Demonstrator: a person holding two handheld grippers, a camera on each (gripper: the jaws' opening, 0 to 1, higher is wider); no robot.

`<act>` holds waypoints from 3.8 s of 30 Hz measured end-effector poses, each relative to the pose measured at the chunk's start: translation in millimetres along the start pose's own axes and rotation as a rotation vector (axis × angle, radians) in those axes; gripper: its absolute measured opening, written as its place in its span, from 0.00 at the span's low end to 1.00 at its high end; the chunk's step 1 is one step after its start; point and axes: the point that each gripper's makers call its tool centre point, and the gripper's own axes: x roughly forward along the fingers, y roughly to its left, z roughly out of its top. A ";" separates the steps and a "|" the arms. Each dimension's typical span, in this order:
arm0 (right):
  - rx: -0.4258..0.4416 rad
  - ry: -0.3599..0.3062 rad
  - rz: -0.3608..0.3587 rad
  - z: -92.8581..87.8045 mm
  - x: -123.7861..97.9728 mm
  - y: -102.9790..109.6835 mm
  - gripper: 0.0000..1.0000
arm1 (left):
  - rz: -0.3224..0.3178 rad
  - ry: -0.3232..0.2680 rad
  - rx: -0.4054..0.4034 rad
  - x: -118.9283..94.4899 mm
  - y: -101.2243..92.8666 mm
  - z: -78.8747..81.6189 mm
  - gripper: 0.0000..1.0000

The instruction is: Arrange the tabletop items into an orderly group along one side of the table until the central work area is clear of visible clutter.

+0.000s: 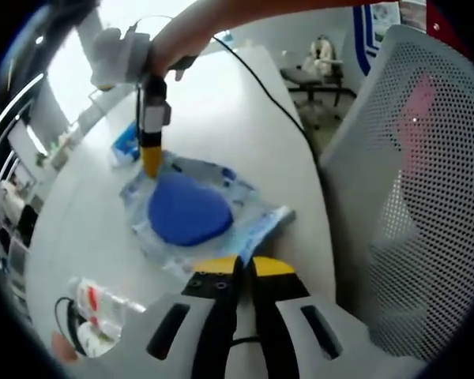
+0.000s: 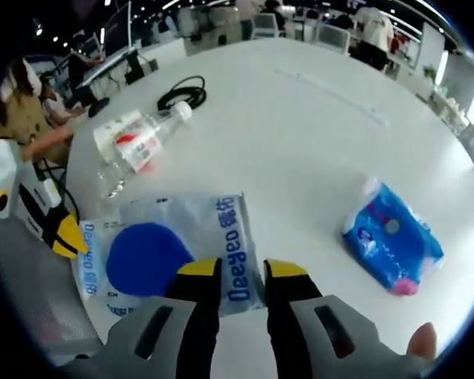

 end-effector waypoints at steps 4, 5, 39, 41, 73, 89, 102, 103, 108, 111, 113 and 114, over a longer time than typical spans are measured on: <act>0.003 0.001 -0.003 -1.6 -1.0 -1.5 0.17 | 0.005 -0.001 -0.002 -0.3 0.9 -0.4 0.02; 0.004 0.001 -0.007 -1.9 -1.4 -2.3 0.15 | 0.006 -0.001 -0.001 -0.3 1.0 -0.6 0.02; 0.130 -0.164 -0.177 17.0 -80.6 -31.7 0.04 | 0.177 -0.055 0.153 -49.5 84.8 32.1 0.00; 0.151 -0.180 -0.183 21.1 -83.5 -34.9 0.04 | 0.194 -0.060 0.144 -53.3 96.9 32.8 0.00; 0.254 -0.222 -0.268 72.7 -49.9 -76.0 0.04 | 0.259 0.004 0.052 -36.5 246.9 -13.9 0.00; 0.242 -0.150 -0.269 75.0 -10.8 -93.9 0.04 | 0.234 0.048 0.024 -9.8 275.9 -39.1 0.00; 0.249 -0.114 -0.258 68.1 12.7 -97.4 0.04 | 0.207 0.099 0.046 5.3 279.8 -54.9 0.01; 0.250 -0.113 -0.256 67.9 13.8 -97.0 0.04 | 0.206 0.102 0.047 5.6 279.1 -55.7 0.01; 0.246 -0.111 -0.252 67.0 17.5 -97.9 0.04 | 0.205 0.111 0.041 8.3 280.2 -59.8 0.01; 0.249 -0.106 -0.251 65.0 18.8 -97.3 0.04 | 0.203 0.113 0.043 9.2 279.4 -59.8 0.01; 0.248 -0.106 -0.252 64.7 19.3 -96.6 0.04 | 0.203 0.113 0.043 10.1 279.6 -60.4 0.01; 0.249 -0.106 -0.251 64.5 20.2 -96.7 0.04 | 0.204 0.116 0.045 10.9 280.4 -61.5 0.01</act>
